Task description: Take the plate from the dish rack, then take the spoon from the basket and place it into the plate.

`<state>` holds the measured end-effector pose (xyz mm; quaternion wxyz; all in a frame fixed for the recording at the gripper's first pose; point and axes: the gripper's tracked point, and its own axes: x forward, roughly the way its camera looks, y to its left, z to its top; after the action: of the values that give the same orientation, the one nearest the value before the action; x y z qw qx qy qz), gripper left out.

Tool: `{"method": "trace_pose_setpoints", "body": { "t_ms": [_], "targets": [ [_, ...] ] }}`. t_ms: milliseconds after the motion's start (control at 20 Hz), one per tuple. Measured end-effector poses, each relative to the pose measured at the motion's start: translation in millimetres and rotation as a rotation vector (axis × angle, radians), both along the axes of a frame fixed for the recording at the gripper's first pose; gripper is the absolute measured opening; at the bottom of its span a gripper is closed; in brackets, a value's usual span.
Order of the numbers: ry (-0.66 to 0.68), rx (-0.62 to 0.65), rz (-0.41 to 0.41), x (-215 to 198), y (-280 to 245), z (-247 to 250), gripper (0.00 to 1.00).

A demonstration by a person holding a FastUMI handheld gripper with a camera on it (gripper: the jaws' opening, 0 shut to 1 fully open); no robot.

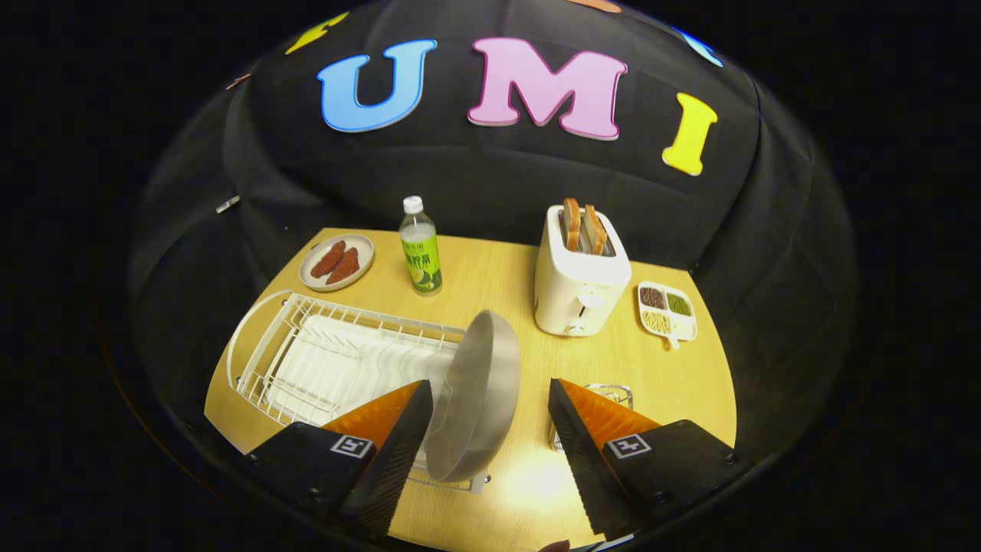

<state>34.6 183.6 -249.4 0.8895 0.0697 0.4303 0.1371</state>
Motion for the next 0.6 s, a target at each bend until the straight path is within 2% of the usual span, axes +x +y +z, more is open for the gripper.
{"method": "trace_pose_setpoints", "body": {
  "t_ms": [100, 250, 300, 400, 450, 600],
  "targets": [
    [0.041, -0.026, -0.01, 5, 9, -20, 0.86],
    [0.064, -0.126, -0.038, 12, 4, -39, 0.63],
    [0.068, -0.17, -0.068, 15, -4, -40, 0.47],
    [0.076, -0.176, -0.098, 21, 0, -36, 0.38],
    [0.07, -0.204, -0.082, 22, 1, -29, 0.33],
    [-0.008, -0.331, -0.032, 41, 5, -4, 0.29]
  ]
}}
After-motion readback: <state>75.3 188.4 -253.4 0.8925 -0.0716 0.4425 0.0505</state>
